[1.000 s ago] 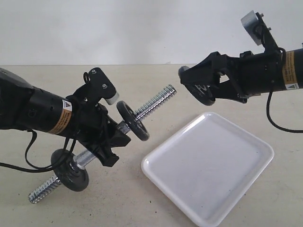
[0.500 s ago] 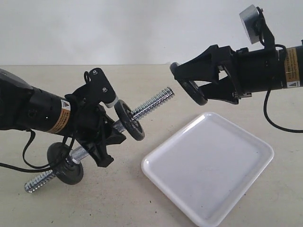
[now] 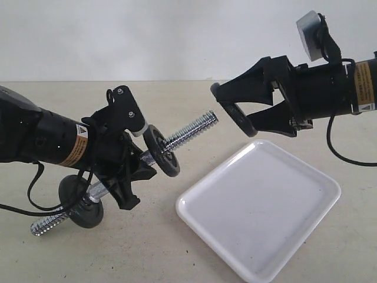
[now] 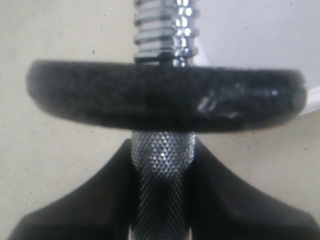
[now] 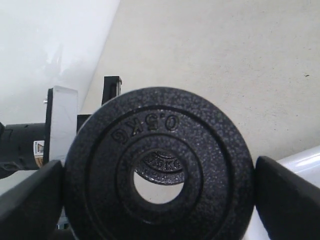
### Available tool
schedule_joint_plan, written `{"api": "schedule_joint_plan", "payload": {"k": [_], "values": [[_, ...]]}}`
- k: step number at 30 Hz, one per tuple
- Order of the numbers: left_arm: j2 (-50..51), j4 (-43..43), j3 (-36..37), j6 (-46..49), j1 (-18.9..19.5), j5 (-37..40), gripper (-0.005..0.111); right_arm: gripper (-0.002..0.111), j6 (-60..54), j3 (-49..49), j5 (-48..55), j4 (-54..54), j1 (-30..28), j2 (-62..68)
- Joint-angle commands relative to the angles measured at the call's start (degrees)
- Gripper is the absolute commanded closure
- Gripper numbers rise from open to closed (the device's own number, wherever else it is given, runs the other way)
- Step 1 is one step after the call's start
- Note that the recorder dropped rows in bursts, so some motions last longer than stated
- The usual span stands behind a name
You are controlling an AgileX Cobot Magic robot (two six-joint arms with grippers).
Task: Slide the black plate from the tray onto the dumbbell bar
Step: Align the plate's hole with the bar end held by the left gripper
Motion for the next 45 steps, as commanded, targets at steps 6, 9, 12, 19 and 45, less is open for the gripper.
{"api": "schedule_joint_plan", "payload": {"k": [6, 9, 12, 19, 45], "values": [[-2.7, -2.0, -1.9, 0.7, 0.1, -3.1, 0.102, 0.108, 0.9, -0.9, -0.6, 4.9, -0.2, -0.9], [-2.7, -2.0, -1.9, 0.6, 0.1, -3.4, 0.102, 0.108, 0.5, -0.9, 0.7, 5.5, -0.2, -0.9], [-2.7, -2.0, -1.9, 0.6, 0.1, -4.7, 0.102, 0.108, 0.1, -0.9, 5.2, 5.5, -0.2, -0.9], [-2.7, -2.0, -2.0, 1.9, 0.1, -9.0, 0.102, 0.108, 0.1, -0.8, 5.8, 4.9, -0.1, -0.9], [-2.7, -8.4, -3.8, 4.9, 0.1, -10.8, 0.102, 0.108, 2.5, -0.8, 2.2, 3.0, -0.1, -0.9]]}}
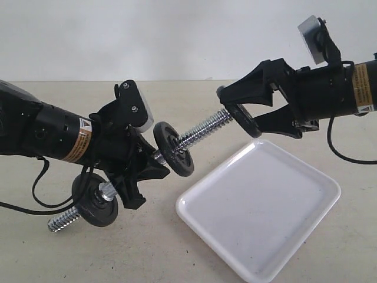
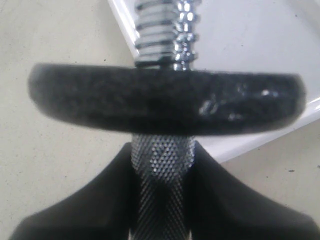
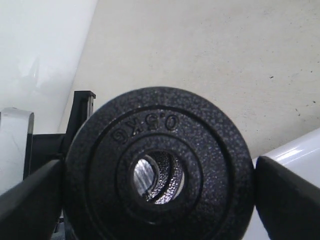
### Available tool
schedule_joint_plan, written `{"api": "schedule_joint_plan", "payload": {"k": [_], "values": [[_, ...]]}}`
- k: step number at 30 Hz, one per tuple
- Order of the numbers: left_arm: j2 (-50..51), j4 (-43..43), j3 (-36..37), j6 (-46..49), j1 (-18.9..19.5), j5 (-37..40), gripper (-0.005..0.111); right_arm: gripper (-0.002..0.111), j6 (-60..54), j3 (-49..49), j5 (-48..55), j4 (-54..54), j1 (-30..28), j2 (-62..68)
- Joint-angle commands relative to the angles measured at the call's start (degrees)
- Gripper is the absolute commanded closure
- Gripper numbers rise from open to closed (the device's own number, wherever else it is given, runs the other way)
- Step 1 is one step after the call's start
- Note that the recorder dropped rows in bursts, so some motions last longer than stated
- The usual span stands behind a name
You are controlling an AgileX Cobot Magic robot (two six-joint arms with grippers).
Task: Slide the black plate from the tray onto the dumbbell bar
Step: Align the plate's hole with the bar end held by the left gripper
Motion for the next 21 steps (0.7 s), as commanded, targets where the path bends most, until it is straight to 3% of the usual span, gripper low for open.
{"api": "schedule_joint_plan", "payload": {"k": [1, 21], "values": [[-2.7, -5.4, -2.4, 0.5, 0.0, -3.0, 0.102, 0.108, 0.0, -0.8, -2.5, 4.3, -0.1, -0.9], [-2.7, -6.7, -2.8, 0.7, 0.0, -2.9, 0.102, 0.108, -0.9, -0.8, -6.1, 4.6, -0.1, -0.9]]}}
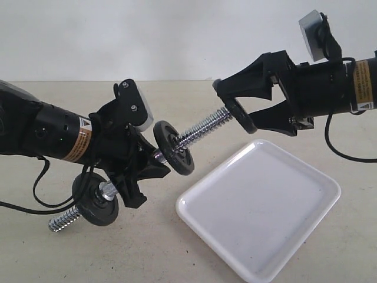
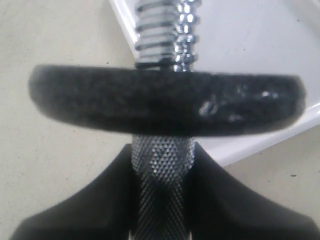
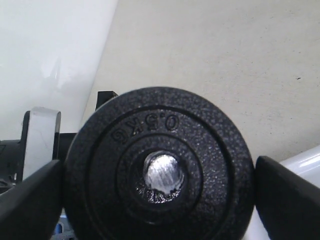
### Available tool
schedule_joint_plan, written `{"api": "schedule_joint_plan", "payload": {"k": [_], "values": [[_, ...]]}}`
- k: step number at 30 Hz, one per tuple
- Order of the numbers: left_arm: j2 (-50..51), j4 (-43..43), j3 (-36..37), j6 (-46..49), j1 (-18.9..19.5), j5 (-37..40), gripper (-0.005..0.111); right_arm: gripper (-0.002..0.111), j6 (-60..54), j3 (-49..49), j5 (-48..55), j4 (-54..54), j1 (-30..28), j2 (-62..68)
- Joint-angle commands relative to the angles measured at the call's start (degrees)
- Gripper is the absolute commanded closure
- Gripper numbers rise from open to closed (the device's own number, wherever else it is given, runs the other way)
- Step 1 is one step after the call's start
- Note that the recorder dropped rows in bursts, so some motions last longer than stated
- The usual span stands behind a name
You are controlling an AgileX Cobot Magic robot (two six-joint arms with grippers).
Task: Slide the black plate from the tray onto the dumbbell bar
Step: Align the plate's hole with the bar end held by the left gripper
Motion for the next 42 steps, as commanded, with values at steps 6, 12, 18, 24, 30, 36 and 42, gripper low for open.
{"api": "schedule_joint_plan", "payload": {"k": [6, 12, 18, 24, 30, 36, 42], "values": [[-2.7, -7.1, -3.8, 0.5, 0.0, -4.6, 0.102, 0.108, -0.6, -0.8, -3.5, 2.1, -0.1, -0.9], [-2.7, -8.5, -3.8, 2.0, 0.0, -4.6, 0.102, 0.108, -0.6, -0.8, -3.9, 2.4, 0.0, -0.9], [-2.7, -8.5, -3.8, 2.0, 0.0, -6.3, 0.102, 0.108, -0.6, -0.8, -3.9, 2.7, 0.0, -0.9], [-2.7, -8.2, -3.8, 1.8, 0.0, -7.1, 0.102, 0.108, -2.5, -0.8, -3.9, 5.3, 0.0, -0.9], [-2.7, -7.2, -3.8, 1.3, 0.0, -7.1, 0.102, 0.108, -2.8, -0.8, -3.9, 5.4, 0.0, -0.9], [-2.7, -7.1, -3.8, 1.3, 0.0, -8.8, 0.102, 0.108, -1.3, -0.8, -3.7, 3.2, 0.0, -0.9], [-2.7, -7.1, -3.8, 1.3, 0.0, -10.1, 0.102, 0.108, 0.0, -0.8, -3.6, -1.5, 0.0, -0.9]]}}
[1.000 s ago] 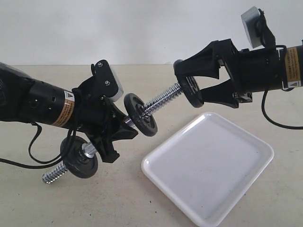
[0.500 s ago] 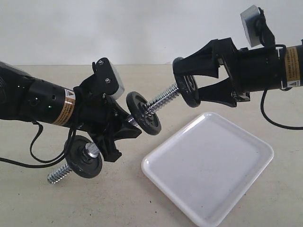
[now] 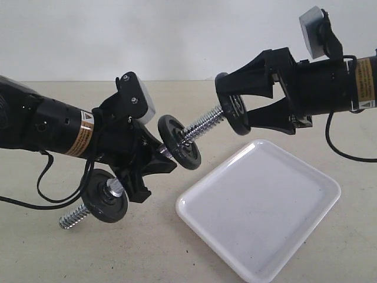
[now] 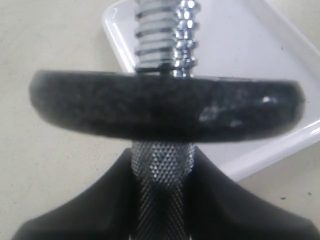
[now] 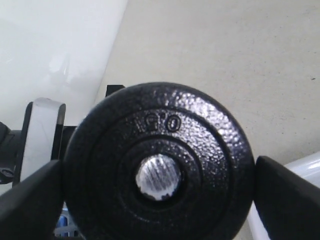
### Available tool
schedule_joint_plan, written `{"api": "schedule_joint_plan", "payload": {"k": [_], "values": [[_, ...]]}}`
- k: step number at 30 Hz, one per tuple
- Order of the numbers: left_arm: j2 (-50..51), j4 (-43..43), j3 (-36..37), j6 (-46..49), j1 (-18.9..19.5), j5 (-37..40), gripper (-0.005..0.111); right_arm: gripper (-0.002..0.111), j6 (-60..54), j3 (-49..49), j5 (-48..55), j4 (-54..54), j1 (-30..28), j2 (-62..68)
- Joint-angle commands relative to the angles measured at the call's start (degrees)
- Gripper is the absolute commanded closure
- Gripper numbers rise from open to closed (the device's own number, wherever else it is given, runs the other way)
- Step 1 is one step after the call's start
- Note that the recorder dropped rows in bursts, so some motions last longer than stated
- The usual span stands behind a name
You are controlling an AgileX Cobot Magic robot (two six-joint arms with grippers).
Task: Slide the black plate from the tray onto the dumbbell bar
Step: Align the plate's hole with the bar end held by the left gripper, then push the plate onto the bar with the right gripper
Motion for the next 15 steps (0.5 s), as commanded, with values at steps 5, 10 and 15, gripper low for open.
{"api": "schedule_joint_plan", "payload": {"k": [5, 10, 15], "values": [[-2.7, -2.9, -2.4, 0.0, 0.0, -9.5, 0.102, 0.108, 0.5, -0.7, -1.9, -3.2, 0.0, -0.9], [-2.7, -3.9, -2.4, -0.3, 0.0, -9.5, 0.102, 0.108, 0.6, -0.7, -3.3, -3.4, 0.0, -0.9], [-2.7, -5.9, -2.4, -0.2, 0.0, -9.8, 0.102, 0.108, 0.6, -0.7, -3.9, -3.8, 0.0, -0.9]]}}
